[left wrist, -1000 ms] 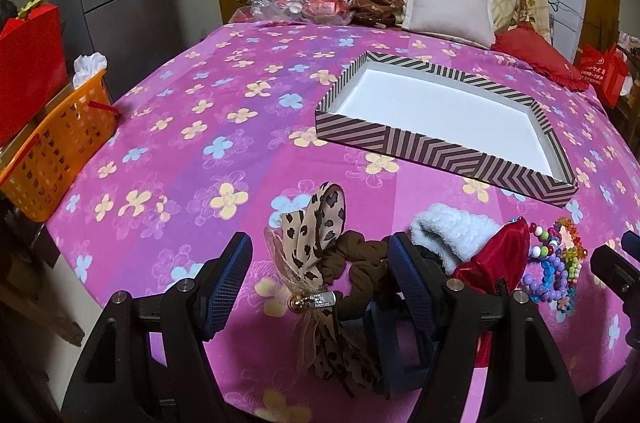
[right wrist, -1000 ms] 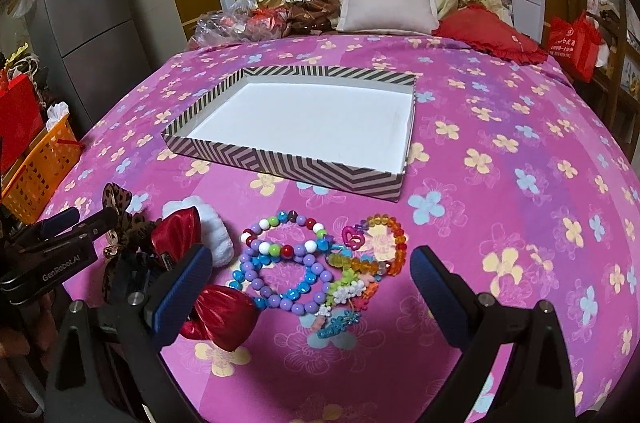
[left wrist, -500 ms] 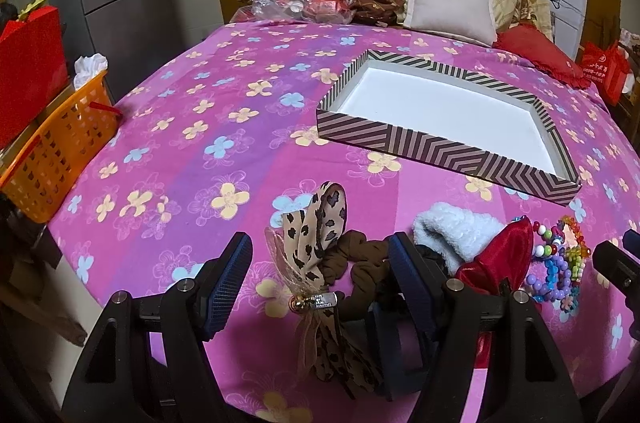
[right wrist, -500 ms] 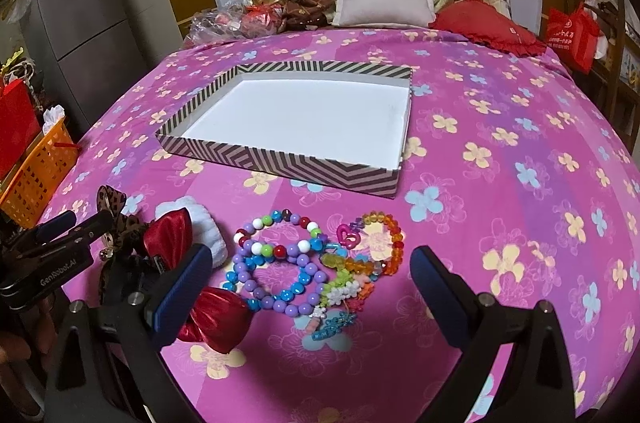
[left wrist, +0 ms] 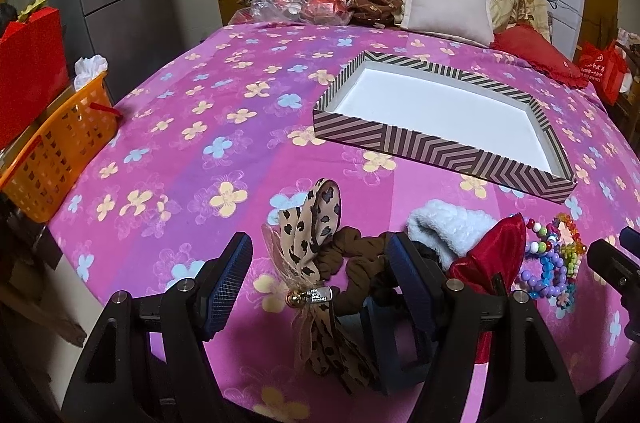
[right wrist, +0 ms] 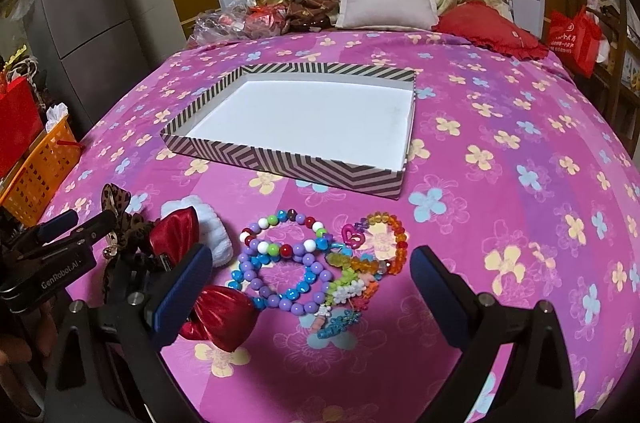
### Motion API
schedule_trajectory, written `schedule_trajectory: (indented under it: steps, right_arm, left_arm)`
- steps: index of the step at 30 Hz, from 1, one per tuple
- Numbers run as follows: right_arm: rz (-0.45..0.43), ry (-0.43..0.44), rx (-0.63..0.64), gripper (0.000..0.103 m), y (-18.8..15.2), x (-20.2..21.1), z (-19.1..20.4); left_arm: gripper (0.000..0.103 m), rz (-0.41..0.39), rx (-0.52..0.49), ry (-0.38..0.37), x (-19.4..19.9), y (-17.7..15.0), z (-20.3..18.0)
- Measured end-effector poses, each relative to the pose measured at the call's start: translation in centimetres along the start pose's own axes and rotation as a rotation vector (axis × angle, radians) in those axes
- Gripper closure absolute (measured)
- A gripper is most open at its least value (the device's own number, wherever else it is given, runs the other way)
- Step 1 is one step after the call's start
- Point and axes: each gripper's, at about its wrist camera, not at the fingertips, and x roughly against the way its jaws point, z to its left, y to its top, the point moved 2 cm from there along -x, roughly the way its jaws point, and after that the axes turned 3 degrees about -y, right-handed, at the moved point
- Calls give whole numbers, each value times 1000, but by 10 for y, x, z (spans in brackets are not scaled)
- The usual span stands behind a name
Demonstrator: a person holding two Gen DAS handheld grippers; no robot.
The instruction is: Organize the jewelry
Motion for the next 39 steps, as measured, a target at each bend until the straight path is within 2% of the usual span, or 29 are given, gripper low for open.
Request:
schedule_trajectory:
  steps: [23, 39]
  right_arm:
    - [19, 0, -10, 2, -2, -4, -5]
    - [-6, 1, -5, 2, 1, 12, 0]
  left_arm:
    - [32, 15, 10, 0, -6, -4, 3]
    - [32, -12, 5, -17, 13, -2, -3]
